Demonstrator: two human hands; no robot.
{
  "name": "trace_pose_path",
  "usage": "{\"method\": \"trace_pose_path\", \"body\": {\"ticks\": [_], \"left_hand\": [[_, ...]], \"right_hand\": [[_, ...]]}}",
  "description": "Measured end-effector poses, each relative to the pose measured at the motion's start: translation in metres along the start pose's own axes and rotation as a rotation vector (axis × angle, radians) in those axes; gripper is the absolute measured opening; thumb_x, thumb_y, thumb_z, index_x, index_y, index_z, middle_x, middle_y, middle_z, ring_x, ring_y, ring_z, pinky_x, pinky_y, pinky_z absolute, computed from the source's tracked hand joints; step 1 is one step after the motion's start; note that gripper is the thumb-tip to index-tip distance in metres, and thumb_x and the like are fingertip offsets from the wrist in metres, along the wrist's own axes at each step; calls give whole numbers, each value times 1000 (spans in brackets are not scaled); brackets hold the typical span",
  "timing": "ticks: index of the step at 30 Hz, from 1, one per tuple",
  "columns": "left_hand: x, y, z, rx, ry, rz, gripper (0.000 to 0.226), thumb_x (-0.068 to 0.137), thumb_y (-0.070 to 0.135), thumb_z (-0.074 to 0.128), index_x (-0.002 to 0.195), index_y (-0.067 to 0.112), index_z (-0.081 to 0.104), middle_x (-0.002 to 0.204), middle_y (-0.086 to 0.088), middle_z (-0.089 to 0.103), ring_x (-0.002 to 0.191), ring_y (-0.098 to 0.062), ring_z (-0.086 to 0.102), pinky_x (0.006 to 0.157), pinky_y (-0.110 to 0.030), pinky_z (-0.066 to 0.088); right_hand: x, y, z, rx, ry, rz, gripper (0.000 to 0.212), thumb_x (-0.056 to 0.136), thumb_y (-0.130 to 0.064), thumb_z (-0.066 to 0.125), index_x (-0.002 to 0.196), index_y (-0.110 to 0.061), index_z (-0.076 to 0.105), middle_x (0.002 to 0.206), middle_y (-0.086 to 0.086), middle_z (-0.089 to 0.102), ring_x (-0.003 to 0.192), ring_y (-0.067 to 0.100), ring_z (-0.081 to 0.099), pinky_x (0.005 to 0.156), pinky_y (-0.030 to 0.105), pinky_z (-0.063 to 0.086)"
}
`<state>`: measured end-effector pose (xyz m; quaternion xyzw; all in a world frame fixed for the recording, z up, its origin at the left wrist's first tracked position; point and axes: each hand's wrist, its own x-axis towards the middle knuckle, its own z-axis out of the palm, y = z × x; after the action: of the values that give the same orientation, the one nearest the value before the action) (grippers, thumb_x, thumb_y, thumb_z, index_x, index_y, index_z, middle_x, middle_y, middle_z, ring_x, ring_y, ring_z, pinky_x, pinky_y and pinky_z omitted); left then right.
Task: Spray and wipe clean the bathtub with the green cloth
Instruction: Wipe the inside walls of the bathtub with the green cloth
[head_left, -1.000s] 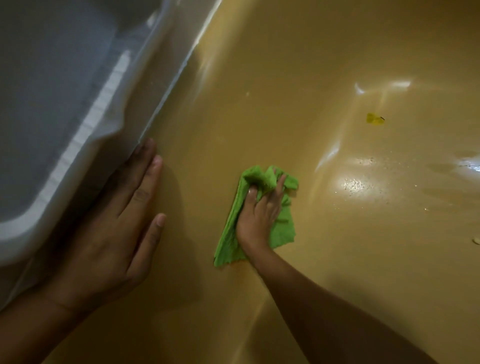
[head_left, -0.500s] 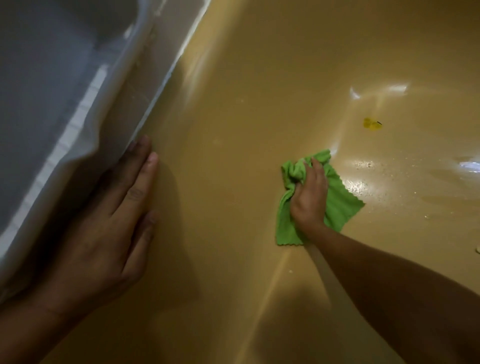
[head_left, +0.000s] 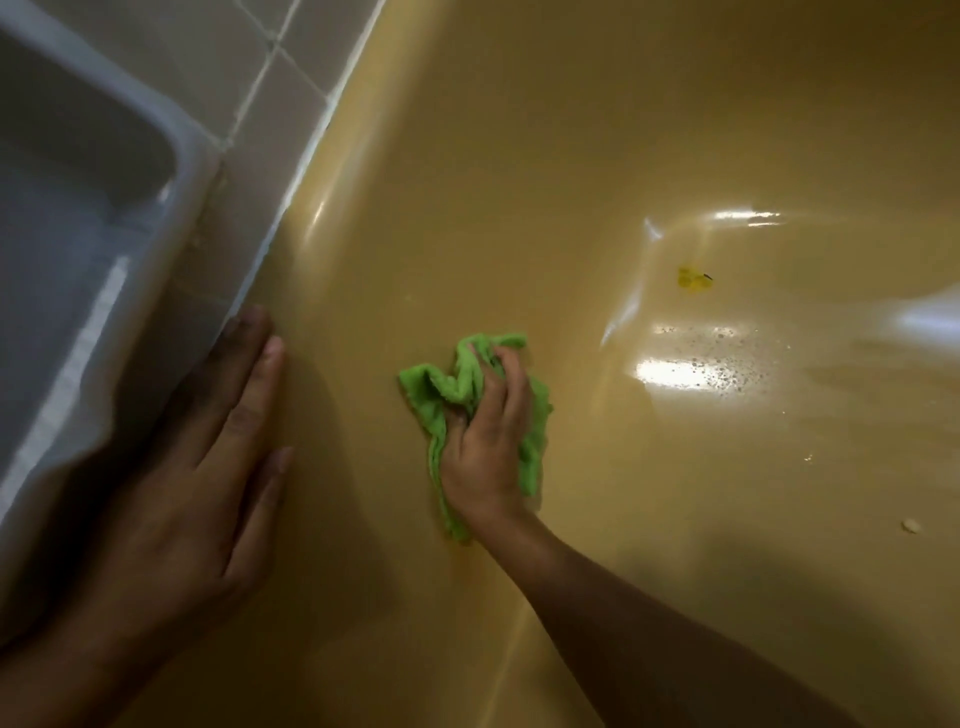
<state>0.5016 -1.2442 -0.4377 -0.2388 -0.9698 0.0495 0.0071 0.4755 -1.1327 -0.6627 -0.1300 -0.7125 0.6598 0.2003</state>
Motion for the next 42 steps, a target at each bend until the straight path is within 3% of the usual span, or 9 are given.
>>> {"method": "trace_pose_path", "body": {"ticks": [5, 8, 12, 17, 23, 27, 29, 36, 42], "left_hand": [[8, 1, 1, 25, 9, 21, 68, 101, 30, 37, 161, 2, 24, 173, -9, 14, 160, -26, 13, 129, -36, 13], [12, 3, 2, 25, 18, 20, 68, 100, 28, 38, 161, 1, 25, 173, -8, 13, 160, -25, 12, 129, -34, 11], [19, 2, 1, 30, 13, 34, 68, 100, 27, 38, 161, 1, 24, 173, -9, 13, 160, -27, 13, 129, -37, 12], [32, 2, 2, 31, 12, 37, 67, 101, 28, 36, 161, 1, 23, 173, -9, 14, 160, -26, 13, 129, -39, 14], [51, 8, -1, 11, 29, 46, 66, 102, 28, 37, 161, 0, 24, 172, -10, 15, 160, -26, 15, 129, -39, 14], [60, 9, -2, 1, 21, 45, 66, 101, 27, 37, 161, 1, 24, 172, -10, 16, 160, -26, 15, 130, -37, 12], [64, 11, -3, -8, 23, 53, 66, 101, 25, 37, 160, -1, 25, 172, -11, 16, 160, -26, 15, 129, -38, 13], [84, 12, -2, -23, 16, 60, 70, 94, 9, 45, 160, -1, 24, 173, -11, 14, 160, -27, 11, 129, -38, 12], [100, 16, -1, -62, 36, 59, 69, 94, 4, 46, 160, -2, 25, 172, -11, 15, 160, -28, 12, 130, -38, 11]], "right_hand": [[21, 28, -11, -132, -45, 203, 45, 91, -27, 43, 133, -11, 39, 133, 16, 43, 119, 33, 45, 105, 47, 41], [59, 26, -22, -139, -57, 350, 40, 101, -22, 54, 134, -1, 46, 128, 18, 51, 116, 34, 49, 99, 43, 42], [99, -10, -10, -93, 20, 249, 47, 100, -26, 51, 139, 0, 46, 140, 20, 42, 124, 37, 39, 107, 45, 33], [128, -65, 5, 43, -13, 96, 61, 102, -33, 45, 157, -11, 31, 167, 10, 17, 153, 29, 14, 125, 50, 16], [114, -39, -9, 67, -147, -143, 68, 103, -36, 49, 163, -19, 20, 172, -1, 1, 158, 17, 3, 123, 58, 19], [110, -4, -14, -144, -250, 22, 83, 93, -76, 30, 160, -43, -5, 169, -13, -21, 158, 23, -9, 121, 65, -6], [115, 9, -16, -147, -263, 134, 90, 85, -88, 17, 159, -45, -11, 165, -17, -28, 157, 22, -13, 118, 63, -10], [168, 9, -21, -77, -303, 446, 76, 98, -69, 21, 157, -44, -19, 162, -18, -35, 156, 23, -16, 121, 66, -4], [192, -63, -8, -39, -210, 155, 73, 102, -61, 30, 161, -39, -6, 168, -10, -24, 156, 30, -16, 123, 60, -10]]}}
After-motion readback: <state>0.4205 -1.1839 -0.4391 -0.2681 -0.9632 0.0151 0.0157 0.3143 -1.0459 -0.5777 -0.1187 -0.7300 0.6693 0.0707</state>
